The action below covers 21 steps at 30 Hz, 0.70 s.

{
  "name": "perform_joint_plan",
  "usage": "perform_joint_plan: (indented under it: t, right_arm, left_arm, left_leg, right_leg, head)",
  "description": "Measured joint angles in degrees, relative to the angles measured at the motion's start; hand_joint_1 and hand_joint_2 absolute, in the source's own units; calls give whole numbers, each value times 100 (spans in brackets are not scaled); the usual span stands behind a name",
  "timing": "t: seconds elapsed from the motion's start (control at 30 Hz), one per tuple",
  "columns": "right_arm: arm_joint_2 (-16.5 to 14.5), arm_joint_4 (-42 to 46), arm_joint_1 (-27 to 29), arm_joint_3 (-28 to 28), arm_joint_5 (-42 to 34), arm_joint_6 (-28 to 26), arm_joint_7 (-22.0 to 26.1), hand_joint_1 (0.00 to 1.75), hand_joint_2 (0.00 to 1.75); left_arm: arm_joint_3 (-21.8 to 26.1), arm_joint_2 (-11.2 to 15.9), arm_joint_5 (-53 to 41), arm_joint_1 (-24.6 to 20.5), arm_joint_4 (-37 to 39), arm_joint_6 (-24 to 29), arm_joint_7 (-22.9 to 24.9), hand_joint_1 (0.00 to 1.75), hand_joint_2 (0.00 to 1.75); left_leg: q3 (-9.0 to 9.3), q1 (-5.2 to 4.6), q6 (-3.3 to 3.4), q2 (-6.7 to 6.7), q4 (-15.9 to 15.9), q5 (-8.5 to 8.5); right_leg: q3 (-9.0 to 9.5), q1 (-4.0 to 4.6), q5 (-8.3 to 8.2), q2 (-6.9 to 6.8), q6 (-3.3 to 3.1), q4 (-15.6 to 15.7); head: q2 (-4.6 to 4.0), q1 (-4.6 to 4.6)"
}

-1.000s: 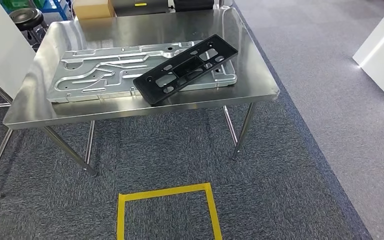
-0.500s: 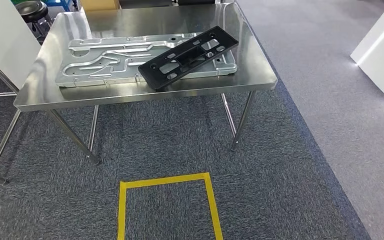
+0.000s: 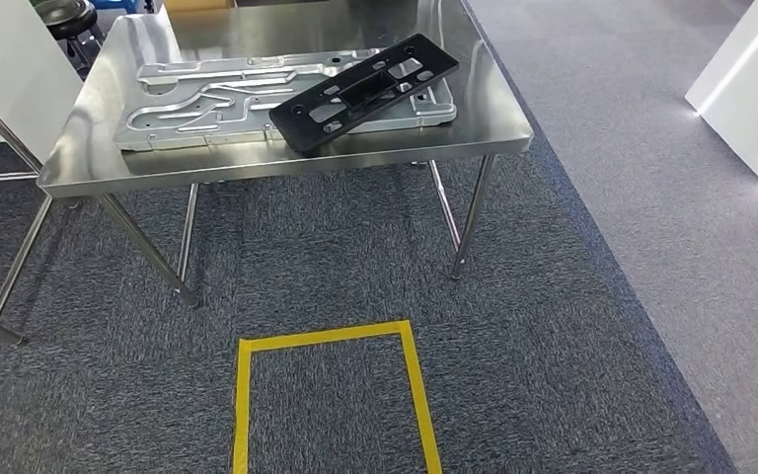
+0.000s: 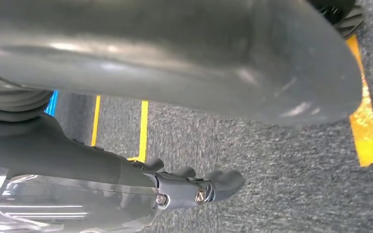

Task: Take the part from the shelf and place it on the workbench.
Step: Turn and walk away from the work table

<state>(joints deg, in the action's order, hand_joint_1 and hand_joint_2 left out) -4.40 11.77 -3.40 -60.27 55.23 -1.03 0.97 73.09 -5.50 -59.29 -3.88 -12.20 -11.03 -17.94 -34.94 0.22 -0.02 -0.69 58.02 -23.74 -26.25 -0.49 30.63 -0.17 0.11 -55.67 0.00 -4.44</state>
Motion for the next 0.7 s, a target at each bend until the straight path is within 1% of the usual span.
perform_joint_plan:
  t: [0.03, 0.07, 0.1, 0.13, 0.17, 0.2, 0.23, 0.27, 0.3, 0.33, 0.37, 0.4, 0.43, 0.47, 0.5, 0.53, 0.57, 0.6, 0.63, 0.67, 0.7]
  right_arm:
    - [-2, -2, 0, -1, -4, 0, -5, 0, 0]
    - [-4, -4, 0, -2, -8, 1, -11, 0, 0]
    - [-4, -5, -1, -3, -14, 2, -18, 0, 0]
    - [-4, -5, 0, -4, -23, 7, -21, 0, 0]
    - [-4, -6, 1, -5, -35, 10, -24, 0, 0]
    - [-5, -6, 2, -7, -48, 13, -28, 0, 0]
    - [-7, -7, 2, -9, -57, 14, -33, 0, 0]
    - [-9, -8, 2, -10, -63, 14, -42, 0, 0]
    - [-11, -10, 1, -11, -65, 14, -57, 0, 0]
    - [-18, -14, 0, -12, -66, 16, -78, 0, 0]
    - [-24, -18, 0, -13, -64, 18, -101, 0, 44]
    - [-30, -21, -1, -13, -61, 16, -121, 0, 87]
    - [-36, -23, -3, -13, -54, 13, -140, 0, 131]
    - [-36, -23, -7, -13, -41, 8, -159, 0, 175]
    - [-34, -23, -9, -13, -26, 3, -180, 0, 175]
    - [-33, -23, -12, -13, -9, -2, -203, 0, 175]
    - [-31, -22, -11, -13, 12, -5, -225, 0, 175]
    - [-30, -22, -10, -13, 30, -8, -244, 0, 175]
    - [-30, -23, -8, -12, 45, -11, -262, 0, 175]
    - [-31, -24, -6, -12, 55, -14, -284, 0, 175]
    - [-31, -26, -2, -12, 61, -23, -316, 0, 175]
  left_arm:
    - [0, 1, -2, 6, 0, 1, -5, 0, 0]
    - [0, 2, -2, 15, 0, 2, -4, 0, 0]
    - [-1, 3, -6, 20, 0, 4, -1, 0, 0]
    - [-1, 4, -11, 24, 0, 6, 5, 0, 0]
    - [-2, 4, -20, 26, 0, 9, 11, 0, 0]
    - [-3, 4, -29, 25, 0, 12, 17, 0, 0]
    - [-4, 6, -37, 25, 0, 14, 23, 0, 0]
    - [-5, 9, -45, 24, 0, 17, 28, 0, 0]
    - [-6, 15, -51, 20, 0, 21, 31, 0, 0]
    - [-7, 25, -55, 12, 0, 24, 33, 0, 0]
    - [-7, 34, -59, 5, 0, 31, 34, 0, 0]
    - [-8, 43, -63, -2, 0, 37, 34, 0, 0]
    - [-8, 49, -68, -6, 0, 46, 34, 0, 0]
    - [-9, 50, -73, -4, 0, 56, 34, 0, 0]
    - [-9, 49, -76, -4, 1, 62, 34, 0, 0]
    - [-9, 48, -78, -6, 1, 66, 35, 0, 0]
    - [-10, 48, -77, -10, 2, 70, 37, 0, 0]
    - [-10, 49, -75, -15, 2, 72, 40, 0, 0]
    - [-10, 51, -71, -17, 2, 75, 46, 0, 0]
    - [-9, 52, -67, -17, 2, 80, 53, 0, 0]
    - [-9, 53, -62, -16, 2, 86, 65, 0, 44]
  left_leg:
    - [-40, 8, -32, 6, 75, -89]
    - [-109, 16, -57, 13, 253, -270]
    - [-210, 28, -76, 18, 546, -524]
    - [-330, 33, -93, 18, 927, -782]
    - [-428, 38, -107, 18, 1298, -961]
    - [-465, 40, -114, 18, 1547, -1028]
    - [-404, 41, -112, 18, 1597, -982]
    - [-214, 40, -97, 18, 1388, -849]
    - [73, 37, -68, 19, 988, -699]
    - [382, 26, -33, 19, 528, -608]
    - [621, 13, -3, 19, 152, -558]
    - [747, -2, 24, 19, -84, -556]
    - [776, -18, 42, 18, -173, -575]
    - [749, -17, 64, 18, -190, -559]
    - [732, -6, 93, 12, -217, -532]
    - [718, 9, 131, 7, -237, -497]
    - [698, 25, 169, 2, -259, -459]
    - [669, 32, 197, -3, -268, -425]
    - [631, 28, 216, -2, -265, -401]
    - [592, 24, 226, -4, -257, -381]
    - [555, 21, 230, -5, -243, -365]
  right_leg:
    - [-34, -9, -44, -9, -54, 6]
    - [-74, -20, -93, -20, -99, 17]
    - [-123, -19, -137, -29, -128, 17]
    - [-178, -13, -179, -31, -145, 13]
    - [-235, -4, -220, -33, -149, 5]
    - [-290, 5, -258, -33, -147, -6]
    - [-341, 12, -290, -32, -141, -19]
    - [-381, 17, -314, -30, -132, -36]
    - [-413, 20, -333, -29, -120, -55]
    - [-443, 29, -347, -29, -104, -77]
    - [-466, 36, -363, -30, -81, -96]
    - [-485, 41, -380, -34, -54, -113]
    - [-500, 42, -401, -39, -21, -120]
    - [-506, 40, -423, -41, 14, -118]
    - [-514, 35, -422, -39, 47, -135]
    - [-546, 33, -366, -31, 80, -198]
    - [-623, 29, -233, -20, 108, -369]
    - [-753, 19, -31, -10, 132, -663]
    - [-920, 11, 195, -4, 156, -1040]
    - [-1079, -4, 382, -2, 177, -1424]
    - [-1168, -23, 468, -3, 206, -1676]
  head:
    - [0, 0]
    - [0, 1]
    - [0, 1]
    - [0, 1]
    - [0, 0]
    - [0, 0]
    - [0, 0]
    - [0, 0]
    - [0, 0]
    - [0, 0]
    - [0, 0]
    - [0, 0]
    - [0, 0]
    - [0, 1]
    - [0, 1]
    - [0, 1]
    - [0, 1]
    - [0, 1]
    - [0, 1]
    - [0, 1]
    - [0, 1]
